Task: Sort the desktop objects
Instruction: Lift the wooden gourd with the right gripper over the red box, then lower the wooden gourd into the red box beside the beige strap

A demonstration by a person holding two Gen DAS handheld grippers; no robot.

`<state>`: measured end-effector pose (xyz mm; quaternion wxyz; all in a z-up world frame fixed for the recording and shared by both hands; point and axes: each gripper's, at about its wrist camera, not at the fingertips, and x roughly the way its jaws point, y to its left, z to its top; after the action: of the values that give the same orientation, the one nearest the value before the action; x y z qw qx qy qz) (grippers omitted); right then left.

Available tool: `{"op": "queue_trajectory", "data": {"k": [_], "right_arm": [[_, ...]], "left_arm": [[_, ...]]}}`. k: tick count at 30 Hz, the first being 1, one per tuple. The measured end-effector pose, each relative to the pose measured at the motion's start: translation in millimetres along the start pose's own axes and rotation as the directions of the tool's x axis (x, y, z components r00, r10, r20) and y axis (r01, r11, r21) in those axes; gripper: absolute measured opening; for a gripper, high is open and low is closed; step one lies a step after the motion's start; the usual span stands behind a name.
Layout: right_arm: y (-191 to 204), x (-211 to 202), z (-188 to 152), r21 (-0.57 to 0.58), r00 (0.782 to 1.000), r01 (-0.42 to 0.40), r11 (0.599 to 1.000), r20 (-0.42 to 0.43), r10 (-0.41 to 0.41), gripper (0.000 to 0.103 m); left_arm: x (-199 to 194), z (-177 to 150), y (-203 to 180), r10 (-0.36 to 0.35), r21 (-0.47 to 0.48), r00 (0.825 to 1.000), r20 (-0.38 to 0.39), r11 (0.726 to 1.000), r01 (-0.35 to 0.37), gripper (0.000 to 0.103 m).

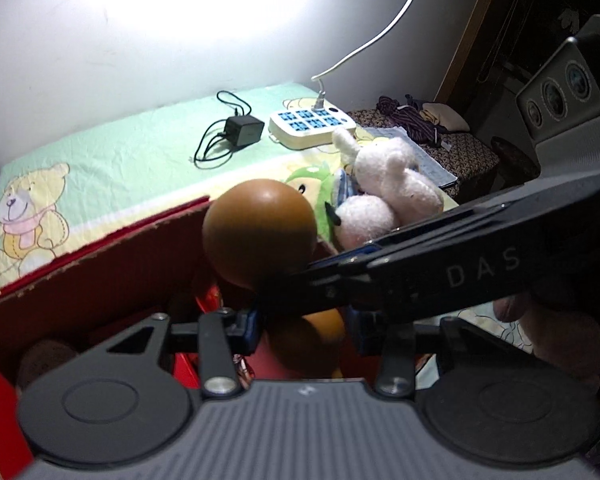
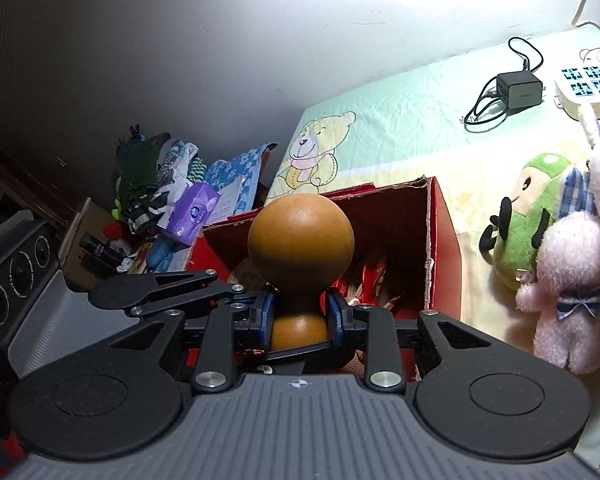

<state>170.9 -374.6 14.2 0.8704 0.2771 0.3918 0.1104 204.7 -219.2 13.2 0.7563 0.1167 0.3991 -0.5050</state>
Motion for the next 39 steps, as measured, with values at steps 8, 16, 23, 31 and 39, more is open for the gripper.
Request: {"op": "queue_trajectory", "data": {"k": [8, 16, 23, 31, 39], "right_arm": [[8, 44, -1, -0.044, 0.982, 0.168, 0.985, -0.084, -0.171, 0.030], [16, 63, 2, -0.096, 0.945, 0.290, 0.952, -0.129, -0.301, 0.029], [25, 82, 5, -0.173, 0.870, 0.439, 0.882, -0.165, -0.465, 0.029], [22, 91, 20, -0.189, 0.832, 0.474, 0.860, -0.223, -0.508, 0.028], [22, 100, 29, -0.226, 0.802, 0.490, 0.842, -0.262, -0.537, 0.028]], "left_arm": [[38, -4, 35, -0.080, -0.067, 0.990, -0.114, 0.995, 0.072, 0.044], [56, -1, 30, -0.067, -0.040, 0.972, -0.224, 0.997, 0.059, 0.053], [69, -1, 43, -0.083, -0.111, 0.948, -0.308, 0.993, 0.051, 0.053], [70, 9, 53, -0.143, -0.163, 0.945, -0.293, 0.982, 0.098, 0.053], [74, 11, 60, -0.197, -0.175, 0.938, -0.285, 0.973, 0.151, 0.053]]}}
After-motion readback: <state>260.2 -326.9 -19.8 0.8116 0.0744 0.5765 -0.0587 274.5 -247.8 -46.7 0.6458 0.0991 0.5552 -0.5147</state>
